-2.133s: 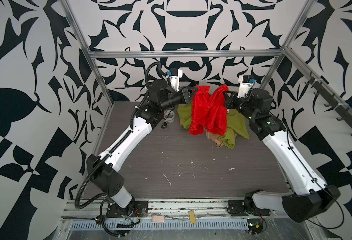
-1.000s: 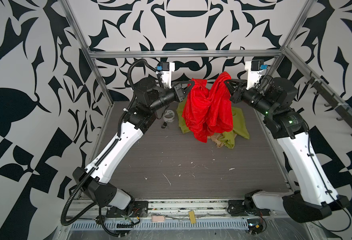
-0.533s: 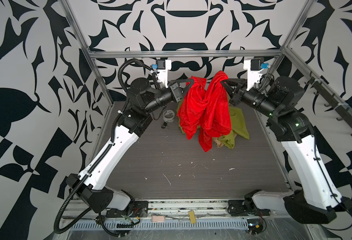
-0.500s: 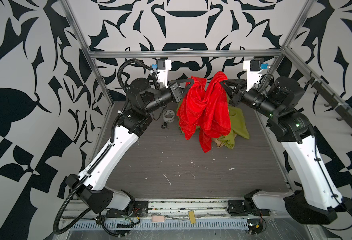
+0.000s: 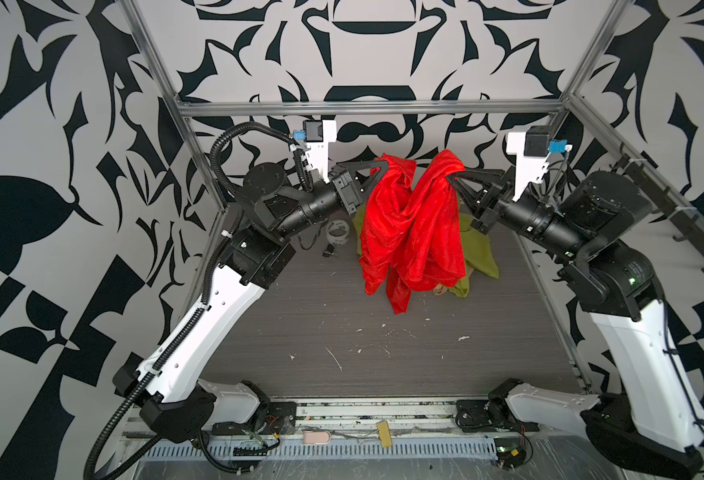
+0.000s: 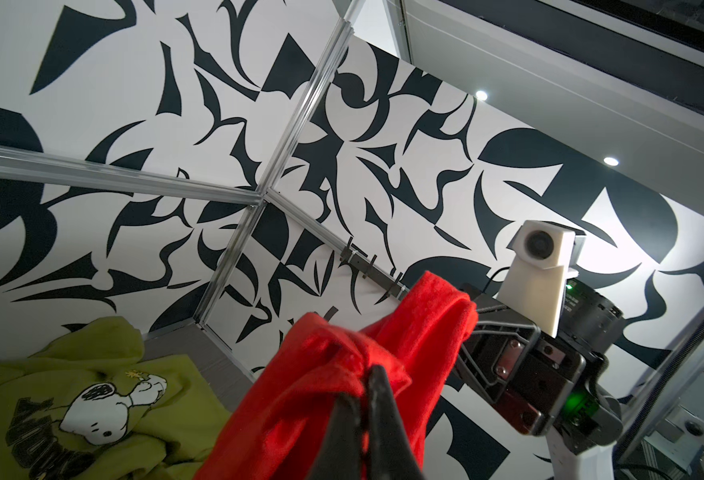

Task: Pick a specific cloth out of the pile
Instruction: 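Carry the red cloth with both grippers toward the robot and lower it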

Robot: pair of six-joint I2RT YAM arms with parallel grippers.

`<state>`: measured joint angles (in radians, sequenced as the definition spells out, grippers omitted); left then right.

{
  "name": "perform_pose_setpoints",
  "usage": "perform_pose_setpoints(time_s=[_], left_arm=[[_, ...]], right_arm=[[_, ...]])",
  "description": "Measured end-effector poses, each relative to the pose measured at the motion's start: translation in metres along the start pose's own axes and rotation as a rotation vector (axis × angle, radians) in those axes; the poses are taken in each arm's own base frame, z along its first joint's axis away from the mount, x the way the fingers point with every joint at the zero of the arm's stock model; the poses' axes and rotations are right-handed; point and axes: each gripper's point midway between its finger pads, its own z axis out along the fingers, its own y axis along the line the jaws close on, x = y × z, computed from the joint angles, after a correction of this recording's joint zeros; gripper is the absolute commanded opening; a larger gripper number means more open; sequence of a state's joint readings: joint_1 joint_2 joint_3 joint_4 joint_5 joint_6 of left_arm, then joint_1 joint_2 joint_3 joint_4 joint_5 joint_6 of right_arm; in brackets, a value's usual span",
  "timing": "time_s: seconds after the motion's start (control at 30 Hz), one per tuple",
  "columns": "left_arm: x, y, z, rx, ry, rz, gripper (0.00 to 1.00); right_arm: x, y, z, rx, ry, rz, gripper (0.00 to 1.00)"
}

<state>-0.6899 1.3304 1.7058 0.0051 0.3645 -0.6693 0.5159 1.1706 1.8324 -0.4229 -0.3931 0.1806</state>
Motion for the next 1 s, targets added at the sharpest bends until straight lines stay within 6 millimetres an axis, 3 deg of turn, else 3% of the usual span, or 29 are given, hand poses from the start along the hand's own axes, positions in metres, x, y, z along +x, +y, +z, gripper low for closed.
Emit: perform_pose_setpoints(time_s=[0.27, 0.47, 0.63, 0.83, 0.93, 1.0], left_arm=[[0.004, -0.018, -0.029, -0.015, -0.016, 0.012, 0.02], [0.024, 0.002, -0.047, -0.106, -0.006, -0.003, 0.03], [0.065, 0.046, -0.049, -0.234, 0.071, -0.045, 0.02], [0.124, 0.097, -0.061, -0.403, 0.211, -0.11, 0.02], [0.139, 0.112, -0.068, -0.458, 0.249, -0.129, 0.02], [0.144, 0.12, -0.073, -0.487, 0.265, -0.141, 0.02]], right_arm=[[0.016, 0.01, -0.001, -0.039, 0.031, 0.046, 0.0], [0.047, 0.007, 0.011, -0.051, 0.08, 0.118, 0.0], [0.098, -0.007, 0.032, -0.036, 0.154, 0.235, 0.0], [0.184, -0.029, 0.05, 0.029, 0.292, 0.414, 0.0], [0.216, -0.038, 0.049, 0.073, 0.346, 0.474, 0.0], [0.227, -0.041, 0.048, 0.091, 0.36, 0.495, 0.0]])
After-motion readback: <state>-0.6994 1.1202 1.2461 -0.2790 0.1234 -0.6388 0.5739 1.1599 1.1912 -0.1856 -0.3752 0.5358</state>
